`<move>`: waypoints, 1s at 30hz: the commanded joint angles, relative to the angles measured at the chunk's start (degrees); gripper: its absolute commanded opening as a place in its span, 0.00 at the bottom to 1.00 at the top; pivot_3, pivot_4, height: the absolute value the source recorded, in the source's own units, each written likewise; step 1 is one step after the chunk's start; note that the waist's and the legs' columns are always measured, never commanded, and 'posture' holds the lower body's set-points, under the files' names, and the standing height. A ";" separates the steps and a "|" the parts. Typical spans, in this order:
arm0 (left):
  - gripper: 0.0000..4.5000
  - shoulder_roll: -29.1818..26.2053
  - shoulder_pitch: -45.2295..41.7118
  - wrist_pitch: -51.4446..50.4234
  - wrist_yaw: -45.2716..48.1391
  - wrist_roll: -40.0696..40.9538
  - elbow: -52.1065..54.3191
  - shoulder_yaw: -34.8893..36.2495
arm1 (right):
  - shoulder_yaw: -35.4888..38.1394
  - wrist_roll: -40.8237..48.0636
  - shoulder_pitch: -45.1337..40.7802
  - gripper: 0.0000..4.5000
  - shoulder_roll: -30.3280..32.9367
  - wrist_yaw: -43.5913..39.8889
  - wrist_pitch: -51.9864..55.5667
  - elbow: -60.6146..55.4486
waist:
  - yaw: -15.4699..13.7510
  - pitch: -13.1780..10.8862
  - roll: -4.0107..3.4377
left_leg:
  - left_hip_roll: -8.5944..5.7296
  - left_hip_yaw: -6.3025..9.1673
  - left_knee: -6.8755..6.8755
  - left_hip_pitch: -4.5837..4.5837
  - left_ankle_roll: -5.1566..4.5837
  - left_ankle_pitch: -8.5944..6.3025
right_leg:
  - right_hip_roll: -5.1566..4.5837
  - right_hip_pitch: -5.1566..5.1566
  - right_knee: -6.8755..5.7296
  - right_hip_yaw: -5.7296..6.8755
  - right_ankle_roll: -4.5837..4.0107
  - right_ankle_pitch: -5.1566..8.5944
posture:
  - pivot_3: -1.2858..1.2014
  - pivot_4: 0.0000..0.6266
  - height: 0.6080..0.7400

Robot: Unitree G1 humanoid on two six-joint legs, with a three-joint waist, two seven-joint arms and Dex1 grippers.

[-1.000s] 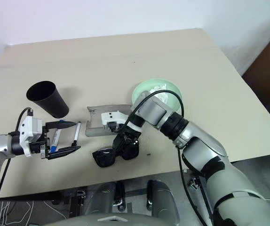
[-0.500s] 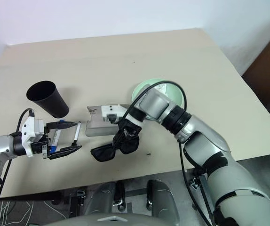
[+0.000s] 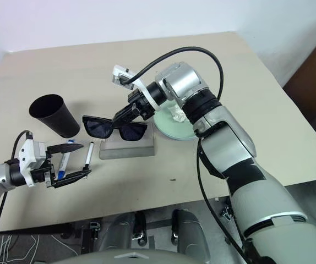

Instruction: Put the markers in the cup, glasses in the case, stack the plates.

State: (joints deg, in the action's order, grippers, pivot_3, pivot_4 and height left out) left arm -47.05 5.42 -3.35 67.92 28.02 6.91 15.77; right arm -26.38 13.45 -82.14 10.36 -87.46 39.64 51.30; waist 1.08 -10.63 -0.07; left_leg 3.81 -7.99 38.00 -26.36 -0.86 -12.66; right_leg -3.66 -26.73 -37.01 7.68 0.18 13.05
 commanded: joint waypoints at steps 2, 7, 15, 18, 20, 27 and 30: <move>1.00 -0.27 0.89 0.71 -0.82 0.35 1.36 2.84 | 1.00 -4.69 -1.05 0.01 -2.69 1.16 -8.73 5.83 | 0.05 0.00 -0.01 | 0.00 -0.03 0.00 0.00 -0.01 0.01 | 0.00 0.00 0.00 0.00 0.01 0.00 | 0.52 0.24 1.00; 1.00 -0.47 1.65 0.52 -1.09 0.49 2.08 3.56 | 0.45 -8.69 0.45 0.01 -4.04 -0.88 -13.29 8.59 | 0.03 0.00 0.00 | 0.00 -0.03 0.03 0.01 0.06 -0.01 | 0.00 0.00 -0.06 0.00 0.01 0.00 | 0.52 0.24 1.00; 1.00 -0.49 1.81 0.15 -1.47 0.34 2.86 3.30 | 0.68 -12.53 2.62 0.01 -6.34 -2.08 -12.59 9.78 | 0.09 0.00 0.00 | 0.01 -0.03 0.03 0.02 0.10 0.03 | 0.02 -0.01 -0.13 -0.02 0.01 0.00 | 0.52 0.24 1.00; 1.00 -0.45 1.54 0.30 -1.48 0.17 2.73 2.86 | 0.56 -13.61 3.63 0.01 -6.96 -2.53 -11.77 9.40 | 0.10 0.00 0.00 | 0.01 -0.03 0.03 0.04 0.14 0.02 | 0.02 0.00 -0.14 -0.02 0.00 0.00 | 0.52 0.24 1.00; 1.00 -0.42 1.39 0.64 -1.24 -0.02 2.34 2.54 | 0.63 -14.10 4.39 0.01 -7.22 -2.59 -11.64 8.79 | 0.10 0.00 0.00 | 0.01 -0.03 0.03 0.04 0.16 0.02 | 0.02 0.00 -0.14 -0.02 0.00 0.00 | 0.52 0.24 1.00; 1.00 -0.13 0.31 1.43 -0.77 -0.84 1.26 1.42 | 0.78 -16.29 6.40 0.01 -7.66 -0.20 -15.08 8.02 | 0.08 0.01 0.02 | 0.01 -0.03 0.04 0.08 0.21 0.03 | 0.02 0.04 -0.16 -0.02 0.00 0.00 | 0.52 0.24 1.00; 1.00 0.11 -0.05 1.68 -0.65 -1.07 0.90 1.25 | 1.50 -16.18 6.12 0.06 -7.59 -0.02 -15.93 7.98 | 0.09 0.01 0.02 | 0.01 -0.03 0.04 0.11 0.23 0.05 | 0.02 0.06 -0.18 -0.02 0.00 0.00 | 0.52 0.24 1.00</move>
State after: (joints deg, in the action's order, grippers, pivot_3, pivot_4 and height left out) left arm -47.00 5.91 -2.89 67.16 26.84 7.60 16.55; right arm -25.98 -2.41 -75.76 3.13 -87.94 24.67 60.62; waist 1.17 -10.61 -0.05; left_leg 3.82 -8.01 38.04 -26.24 -0.62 -12.60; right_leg -3.64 -26.67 -37.21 7.66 0.18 13.05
